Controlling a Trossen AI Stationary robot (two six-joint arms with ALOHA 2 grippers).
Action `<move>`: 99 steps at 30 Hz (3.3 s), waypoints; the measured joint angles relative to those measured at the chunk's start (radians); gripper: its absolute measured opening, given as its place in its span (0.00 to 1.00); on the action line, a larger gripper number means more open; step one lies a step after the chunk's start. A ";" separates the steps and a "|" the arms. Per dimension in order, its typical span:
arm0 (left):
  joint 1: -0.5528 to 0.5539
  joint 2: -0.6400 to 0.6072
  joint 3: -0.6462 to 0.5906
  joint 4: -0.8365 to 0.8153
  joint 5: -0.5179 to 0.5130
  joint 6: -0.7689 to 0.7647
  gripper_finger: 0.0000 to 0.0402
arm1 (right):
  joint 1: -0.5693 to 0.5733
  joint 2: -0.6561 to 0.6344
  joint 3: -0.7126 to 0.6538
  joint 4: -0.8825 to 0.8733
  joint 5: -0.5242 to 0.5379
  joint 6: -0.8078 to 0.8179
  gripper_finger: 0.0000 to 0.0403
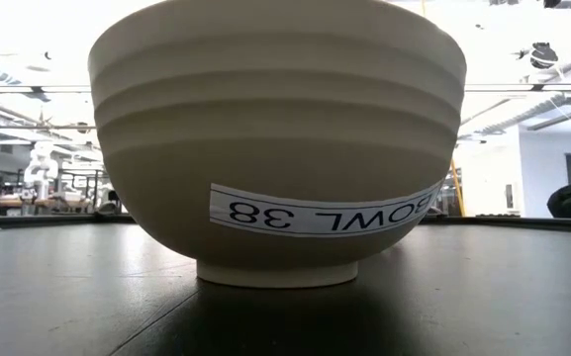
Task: Nest bowls inside each other
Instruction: Stack the dark green bowl on top of the light pink bowl
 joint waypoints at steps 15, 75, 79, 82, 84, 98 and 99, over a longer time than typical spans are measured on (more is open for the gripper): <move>-0.001 -0.197 0.001 -0.018 -0.005 0.044 0.53 | 0.240 -0.093 0.043 -0.125 0.008 0.001 0.38; 0.708 0.047 0.152 -0.174 0.827 0.071 0.53 | 0.202 0.039 0.058 -0.297 0.155 0.152 0.38; 0.694 0.047 0.152 -0.182 0.827 0.065 0.53 | 0.062 0.002 0.057 -0.361 0.154 0.143 0.38; 0.679 0.048 0.152 -0.186 0.827 0.056 0.53 | -0.032 -0.002 0.057 -0.393 0.153 0.132 0.38; 0.668 0.048 0.152 -0.188 0.827 0.052 0.53 | -0.093 0.000 0.057 -0.406 0.153 0.137 0.38; 0.653 0.048 0.151 -0.241 0.827 0.059 0.53 | -0.427 0.135 -0.091 -0.409 0.153 0.225 0.39; 0.652 0.048 0.151 -0.252 0.827 0.066 0.53 | -0.410 0.141 -0.118 -0.408 0.153 0.230 0.39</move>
